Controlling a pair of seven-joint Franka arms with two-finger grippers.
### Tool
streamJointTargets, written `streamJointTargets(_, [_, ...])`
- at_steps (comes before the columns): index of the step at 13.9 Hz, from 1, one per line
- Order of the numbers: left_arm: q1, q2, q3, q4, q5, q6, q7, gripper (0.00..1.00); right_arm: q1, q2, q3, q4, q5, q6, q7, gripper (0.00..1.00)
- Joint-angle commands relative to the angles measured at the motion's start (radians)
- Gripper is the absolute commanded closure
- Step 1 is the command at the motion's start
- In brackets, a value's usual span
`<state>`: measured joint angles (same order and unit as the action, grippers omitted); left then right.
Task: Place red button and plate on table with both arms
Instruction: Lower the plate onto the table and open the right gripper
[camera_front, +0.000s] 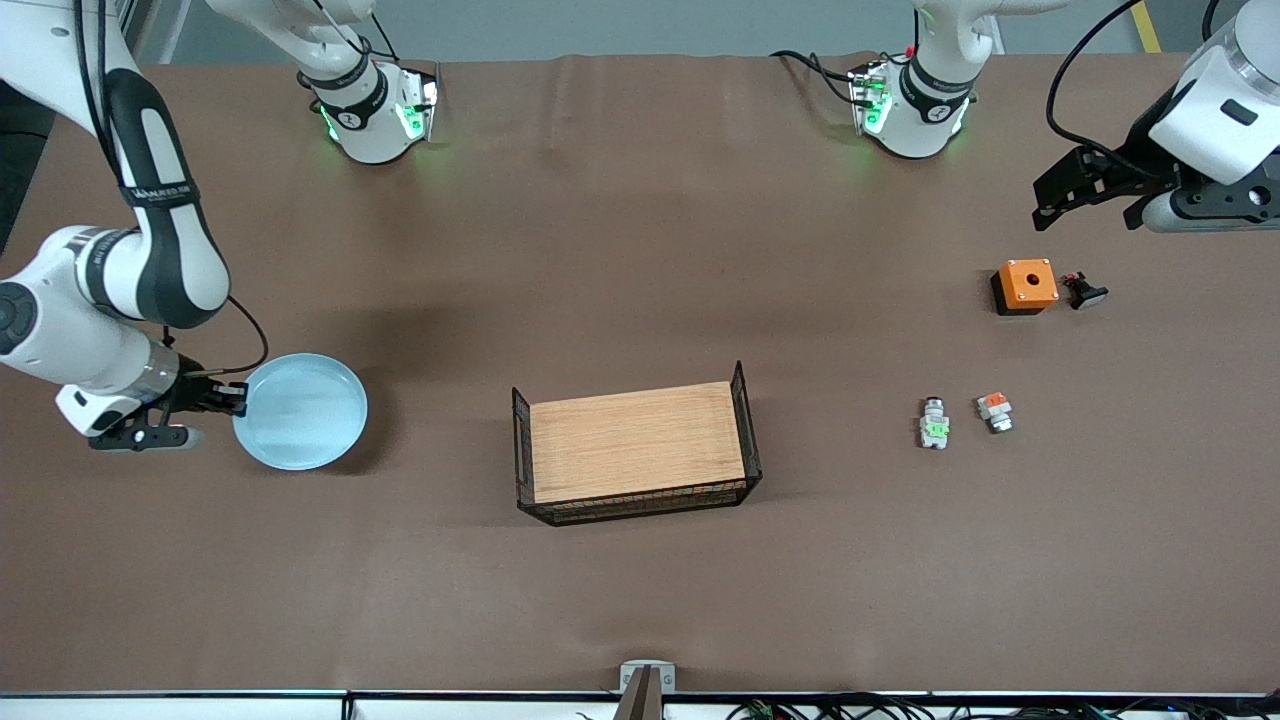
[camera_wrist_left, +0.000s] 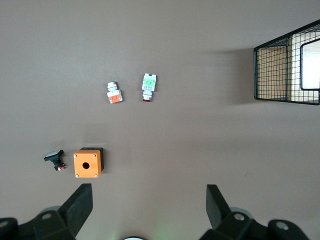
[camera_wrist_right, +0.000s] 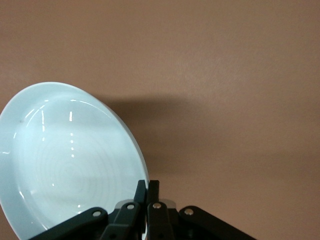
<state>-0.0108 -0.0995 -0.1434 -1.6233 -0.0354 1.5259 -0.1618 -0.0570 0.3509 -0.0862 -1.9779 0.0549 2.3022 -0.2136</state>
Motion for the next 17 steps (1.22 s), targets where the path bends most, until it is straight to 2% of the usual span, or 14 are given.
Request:
streamJointTargets(1, [-0.005, -0.016, -0.004, -0.003, 0.02, -0.009, -0.001, 0.0, -0.024, 0.042, 0.016, -0.01, -0.01, 0.02, -0.061, 0.98])
streamJointTargets(9, [-0.005, -0.016, -0.008, -0.003, 0.02, -0.009, -0.002, 0.0, -0.044, 0.111, 0.016, -0.002, -0.009, 0.036, -0.072, 0.95])
streamJointTargets(12, [-0.003, -0.016, -0.008, -0.003, 0.02, -0.009, -0.004, 0.0, -0.047, 0.125, 0.016, 0.007, -0.009, 0.049, -0.072, 0.89])
streamJointTargets(13, [-0.005, -0.016, -0.008, -0.003, 0.02, -0.009, -0.004, 0.0, -0.047, 0.125, 0.016, 0.007, -0.009, 0.051, -0.066, 0.79])
streamJointTargets(15, [-0.005, -0.016, -0.008, -0.003, 0.02, -0.007, -0.004, 0.0, -0.044, 0.122, 0.016, 0.014, -0.009, 0.049, -0.056, 0.29])
streamJointTargets(16, [-0.005, -0.016, -0.008, -0.003, 0.02, -0.009, -0.004, 0.0, -0.046, 0.117, 0.016, 0.021, -0.007, 0.043, -0.055, 0.08])
streamJointTargets(17, [-0.005, -0.016, -0.008, -0.003, 0.02, -0.009, -0.004, 0.0, -0.046, 0.106, 0.016, 0.022, -0.007, 0.037, -0.055, 0.0])
